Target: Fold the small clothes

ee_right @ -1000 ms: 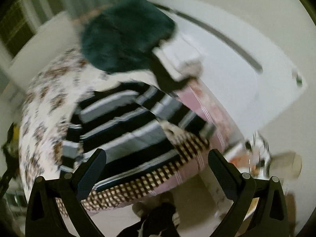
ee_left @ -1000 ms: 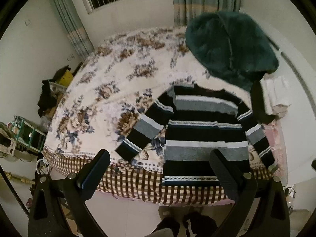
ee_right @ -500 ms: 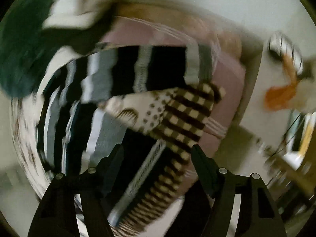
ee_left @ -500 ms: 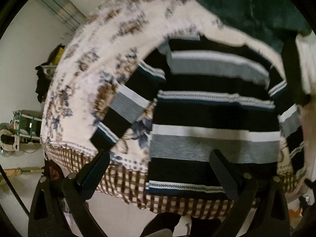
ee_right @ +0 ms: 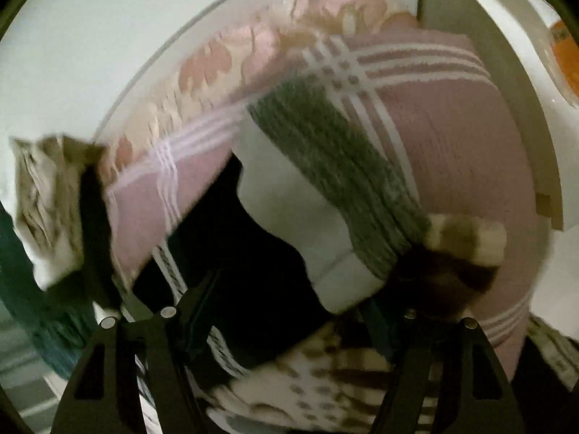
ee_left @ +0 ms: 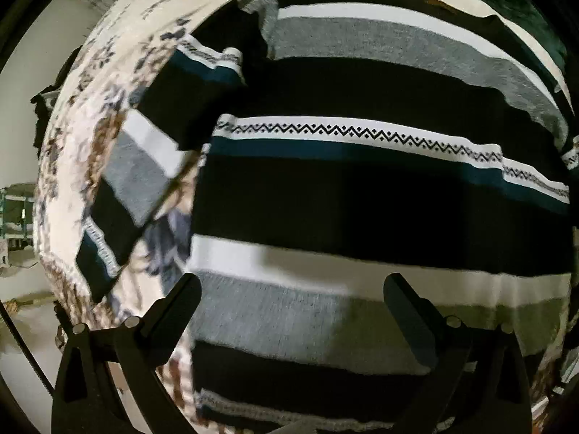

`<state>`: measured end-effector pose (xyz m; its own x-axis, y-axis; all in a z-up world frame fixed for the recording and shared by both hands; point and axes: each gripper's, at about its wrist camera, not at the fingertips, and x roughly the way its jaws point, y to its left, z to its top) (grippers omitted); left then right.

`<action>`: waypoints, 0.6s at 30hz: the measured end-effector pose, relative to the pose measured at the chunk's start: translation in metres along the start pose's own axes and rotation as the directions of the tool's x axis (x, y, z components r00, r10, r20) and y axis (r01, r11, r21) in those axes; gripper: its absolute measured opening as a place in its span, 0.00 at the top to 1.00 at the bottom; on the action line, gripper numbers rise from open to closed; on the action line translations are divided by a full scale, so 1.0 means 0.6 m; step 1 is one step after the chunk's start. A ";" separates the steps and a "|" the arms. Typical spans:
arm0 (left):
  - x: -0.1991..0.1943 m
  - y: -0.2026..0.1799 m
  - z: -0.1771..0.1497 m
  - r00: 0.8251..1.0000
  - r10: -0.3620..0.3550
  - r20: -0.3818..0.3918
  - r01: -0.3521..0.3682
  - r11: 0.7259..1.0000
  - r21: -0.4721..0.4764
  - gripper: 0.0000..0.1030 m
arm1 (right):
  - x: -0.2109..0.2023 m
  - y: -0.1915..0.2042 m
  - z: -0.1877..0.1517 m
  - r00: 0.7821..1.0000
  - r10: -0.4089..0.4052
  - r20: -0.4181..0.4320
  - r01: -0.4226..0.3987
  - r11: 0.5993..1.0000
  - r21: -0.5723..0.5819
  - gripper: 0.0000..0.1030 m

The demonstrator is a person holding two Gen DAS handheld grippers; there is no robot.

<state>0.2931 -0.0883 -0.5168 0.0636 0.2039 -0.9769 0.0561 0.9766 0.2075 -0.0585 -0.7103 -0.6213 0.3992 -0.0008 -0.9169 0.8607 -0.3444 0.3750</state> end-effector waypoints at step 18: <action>0.033 0.096 0.026 0.998 -0.033 0.059 0.038 0.996 -0.082 0.00 | -0.053 0.266 -0.190 0.938 -0.016 0.347 0.198 0.845 -0.498 0.94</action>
<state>0.3131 -0.0288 -0.5233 0.1202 0.1668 -0.9786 -0.0233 0.9860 0.1652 0.1024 -0.6581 -0.5170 0.2514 -0.3206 -0.9132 0.9631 0.1761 0.2033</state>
